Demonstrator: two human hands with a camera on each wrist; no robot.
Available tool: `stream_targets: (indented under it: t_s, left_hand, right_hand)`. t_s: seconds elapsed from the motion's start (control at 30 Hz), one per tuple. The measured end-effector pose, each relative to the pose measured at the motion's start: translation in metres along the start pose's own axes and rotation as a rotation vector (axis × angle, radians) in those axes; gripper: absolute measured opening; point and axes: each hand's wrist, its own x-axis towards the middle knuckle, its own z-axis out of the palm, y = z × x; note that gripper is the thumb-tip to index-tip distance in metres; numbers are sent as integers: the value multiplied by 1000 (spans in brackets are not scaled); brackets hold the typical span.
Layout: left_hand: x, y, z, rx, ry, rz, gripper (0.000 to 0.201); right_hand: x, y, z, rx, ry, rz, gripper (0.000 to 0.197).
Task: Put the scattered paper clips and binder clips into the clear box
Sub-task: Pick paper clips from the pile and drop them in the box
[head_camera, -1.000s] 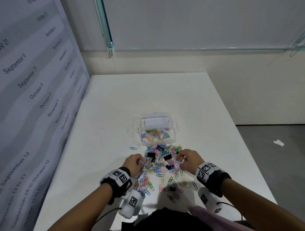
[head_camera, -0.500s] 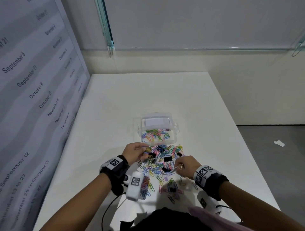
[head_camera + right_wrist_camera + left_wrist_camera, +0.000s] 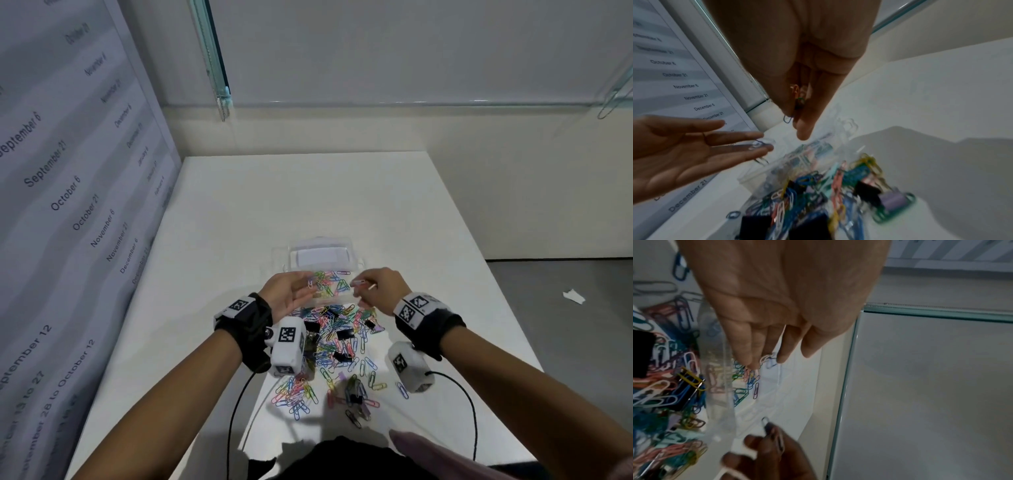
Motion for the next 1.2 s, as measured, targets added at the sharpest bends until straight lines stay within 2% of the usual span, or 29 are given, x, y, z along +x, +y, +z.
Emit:
stream_targets:
  t_s: [0.13, 0.23, 0.33, 0.4, 0.53, 0.6, 0.73, 0.83, 0.97, 1.03, 1.1, 1.2]
  left_hand:
    - [-1, 3, -1, 30, 22, 16, 33]
    - [-4, 4, -7, 153, 69, 119, 28]
    - [0, -3, -22, 507, 214, 225, 25]
    - [7, -12, -34, 809, 299, 239, 31]
    - [13, -35, -45, 1276, 264, 128, 58]
    - [10, -44, -43, 1433, 245, 132, 70]
    - [-1, -58, -38, 1504, 135, 151, 80]
    - [-11, -67, -37, 1584, 68, 165, 88]
    - [-17, -80, -35, 1624, 76, 183, 88]
    - [-18, -84, -31, 1608, 108, 190, 85]
    - [-17, -86, -28, 1566, 137, 202, 77]
    - [-13, -84, -27, 1488, 153, 211, 56]
  right_hand:
    - [17, -14, 2, -18, 74, -60, 21]
    - [18, -16, 7, -85, 53, -95, 26]
    - [10, -13, 16, -133, -7, -98, 26]
    - [3, -12, 23, -196, -56, -109, 26]
    - [-8, -12, 42, -354, -182, -196, 30]
    - [-8, -12, 54, -404, -222, -226, 38]
    - [-2, -8, 76, -512, -288, -285, 58]
    - [3, -7, 81, -647, -350, -336, 62]
    - [8, -10, 83, -672, -372, -373, 68]
    - [9, -11, 82, -659, -372, -338, 61]
    - [9, -9, 78, -657, -380, -303, 46]
    - [5, -7, 71, -621, -363, -279, 28]
